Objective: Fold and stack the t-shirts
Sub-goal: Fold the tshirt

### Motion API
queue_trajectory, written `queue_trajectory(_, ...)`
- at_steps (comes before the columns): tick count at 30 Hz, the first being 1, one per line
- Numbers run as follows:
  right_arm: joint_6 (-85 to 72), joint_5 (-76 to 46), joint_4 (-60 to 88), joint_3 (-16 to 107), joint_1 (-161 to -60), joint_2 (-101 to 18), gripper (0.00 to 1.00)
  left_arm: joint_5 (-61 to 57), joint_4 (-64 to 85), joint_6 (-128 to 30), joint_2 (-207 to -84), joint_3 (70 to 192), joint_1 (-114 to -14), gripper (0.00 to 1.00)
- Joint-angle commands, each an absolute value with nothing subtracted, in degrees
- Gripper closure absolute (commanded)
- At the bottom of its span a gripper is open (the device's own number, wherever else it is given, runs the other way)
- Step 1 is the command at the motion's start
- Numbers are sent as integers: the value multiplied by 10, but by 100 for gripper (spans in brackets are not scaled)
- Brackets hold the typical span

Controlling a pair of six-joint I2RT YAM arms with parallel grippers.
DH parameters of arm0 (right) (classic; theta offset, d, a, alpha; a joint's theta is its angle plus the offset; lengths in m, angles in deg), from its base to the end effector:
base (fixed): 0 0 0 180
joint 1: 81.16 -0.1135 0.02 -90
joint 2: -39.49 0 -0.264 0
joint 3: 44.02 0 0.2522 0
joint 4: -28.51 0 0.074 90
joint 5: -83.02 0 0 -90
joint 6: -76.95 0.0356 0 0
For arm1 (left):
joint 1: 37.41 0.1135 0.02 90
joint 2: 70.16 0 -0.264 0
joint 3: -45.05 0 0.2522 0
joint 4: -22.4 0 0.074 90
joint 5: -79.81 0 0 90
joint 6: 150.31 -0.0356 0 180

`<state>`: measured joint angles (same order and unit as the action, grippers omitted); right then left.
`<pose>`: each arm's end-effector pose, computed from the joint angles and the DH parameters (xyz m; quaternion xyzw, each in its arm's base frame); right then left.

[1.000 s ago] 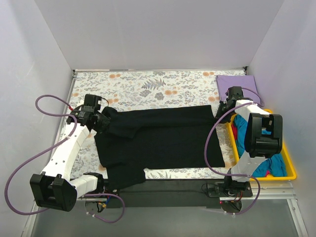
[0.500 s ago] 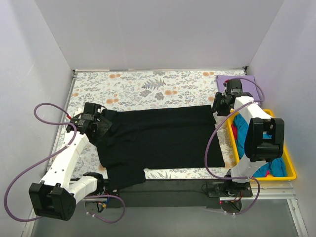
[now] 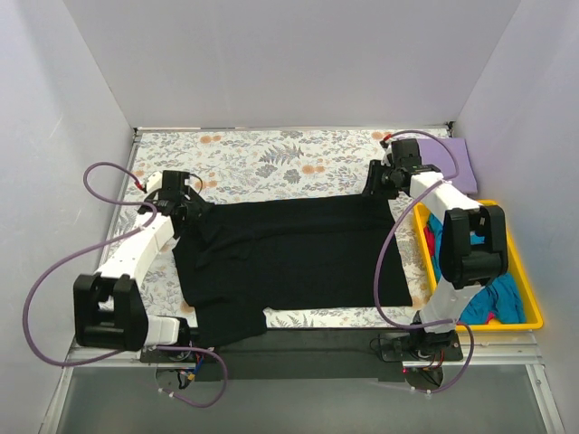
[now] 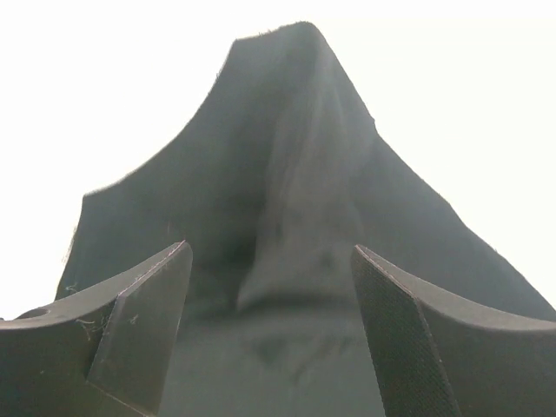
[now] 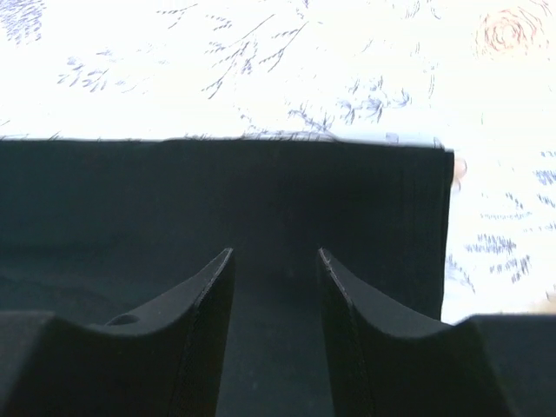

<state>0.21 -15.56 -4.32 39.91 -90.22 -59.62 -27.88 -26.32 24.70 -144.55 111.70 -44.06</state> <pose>0.3727 0.0648 0.2270 0.0073 0.9314 0.1377 0.3370 0.2580 -0.0192 0.2438 -0.6321 0.7053 -0.1019 0.3043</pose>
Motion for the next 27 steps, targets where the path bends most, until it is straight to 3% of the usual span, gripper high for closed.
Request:
queue_trajectory(1,-5,-171,3,435,-898,-629,51,-279,-170,226,-1500,1143,-401,27)
queue_trajectory(9,5,-194,31,464,-872,-689,52,-209,-125,239,-1651,1222,-354,37)
queue_trajectory(16,9,-214,40,487,-863,-727,52,-195,-102,242,-1697,1241,-349,47)
queue_trajectory(18,13,-214,44,488,-857,-738,52,-199,-100,239,-1710,1244,-348,53)
queue_trajectory(19,15,-215,46,488,-856,-741,52,-206,-98,239,-1712,1244,-347,63)
queue_trajectory(23,35,-224,62,485,-840,-767,52,-232,-81,222,-1722,1239,-336,85)
queue_trajectory(27,48,-230,69,486,-821,-794,53,-232,-56,208,-1730,1232,-311,94)
